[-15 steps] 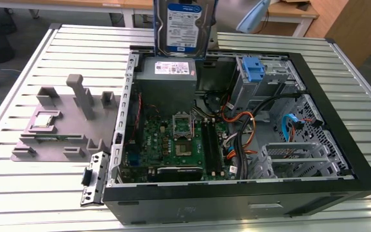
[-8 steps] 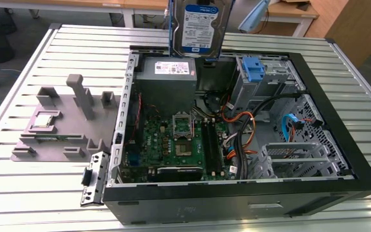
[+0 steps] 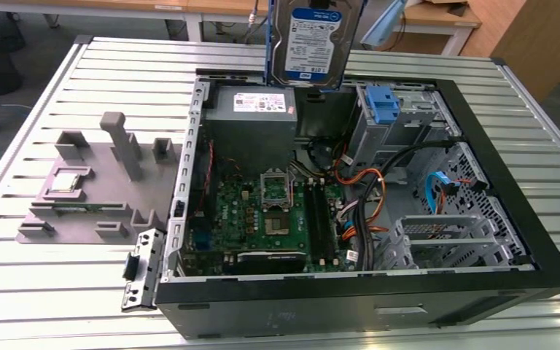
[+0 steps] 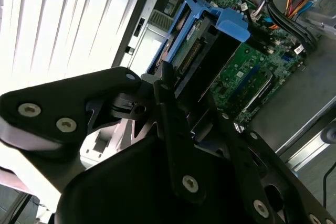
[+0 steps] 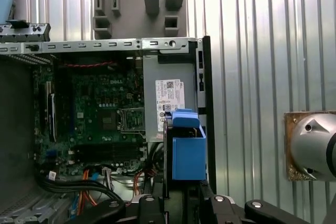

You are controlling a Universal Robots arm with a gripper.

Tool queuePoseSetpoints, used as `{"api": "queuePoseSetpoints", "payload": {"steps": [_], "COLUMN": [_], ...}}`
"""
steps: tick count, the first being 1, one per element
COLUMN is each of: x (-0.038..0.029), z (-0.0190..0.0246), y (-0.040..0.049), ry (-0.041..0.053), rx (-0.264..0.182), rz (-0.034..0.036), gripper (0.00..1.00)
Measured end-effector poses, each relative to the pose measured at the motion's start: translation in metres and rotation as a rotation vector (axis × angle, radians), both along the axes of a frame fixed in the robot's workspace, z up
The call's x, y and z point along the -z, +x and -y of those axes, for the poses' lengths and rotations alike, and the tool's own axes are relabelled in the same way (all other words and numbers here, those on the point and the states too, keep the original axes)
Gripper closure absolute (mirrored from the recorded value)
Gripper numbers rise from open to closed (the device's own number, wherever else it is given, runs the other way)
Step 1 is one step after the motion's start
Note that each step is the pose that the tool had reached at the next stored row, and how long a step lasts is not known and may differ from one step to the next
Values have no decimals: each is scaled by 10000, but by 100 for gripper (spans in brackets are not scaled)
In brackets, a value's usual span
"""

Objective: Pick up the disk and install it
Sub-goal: 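Pick up the disk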

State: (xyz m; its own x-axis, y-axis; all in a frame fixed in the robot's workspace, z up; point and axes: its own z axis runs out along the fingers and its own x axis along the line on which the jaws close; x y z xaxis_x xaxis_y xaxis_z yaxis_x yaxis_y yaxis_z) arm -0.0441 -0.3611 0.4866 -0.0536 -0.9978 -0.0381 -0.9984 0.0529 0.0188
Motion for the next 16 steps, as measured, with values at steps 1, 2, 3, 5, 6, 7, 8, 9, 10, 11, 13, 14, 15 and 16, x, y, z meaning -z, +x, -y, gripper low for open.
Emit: {"api": "queuePoseSetpoints", "payload": {"steps": [1, 2, 3, 5, 6, 7, 8, 9, 10, 11, 13, 14, 15, 16], "x": [1, 1, 2, 5, 6, 7, 7, 8, 9, 10, 9, 9, 9, 9], "z": [4, 10, 18, 39, 51, 63, 76, 88, 97, 101, 112, 121, 121, 121], "y": [5, 9, 14, 21, 24, 26, 28, 28, 29, 29, 29, 29, 29, 29], "ry": [1, 0, 0, 1, 1, 1, 1, 0, 0, 3, 1, 0, 0, 1], "rx": [0, 1, 1, 1, 1, 0, 0, 0, 0, 0, 0, 1, 0, 0], "rz": [1, 0, 0, 0, 1, 1, 0, 0, 0, 1, 0, 1, 0, 0], "gripper": [65, 65, 65, 65, 65, 65, 65, 65, 65, 65, 65, 65, 65, 65]}}
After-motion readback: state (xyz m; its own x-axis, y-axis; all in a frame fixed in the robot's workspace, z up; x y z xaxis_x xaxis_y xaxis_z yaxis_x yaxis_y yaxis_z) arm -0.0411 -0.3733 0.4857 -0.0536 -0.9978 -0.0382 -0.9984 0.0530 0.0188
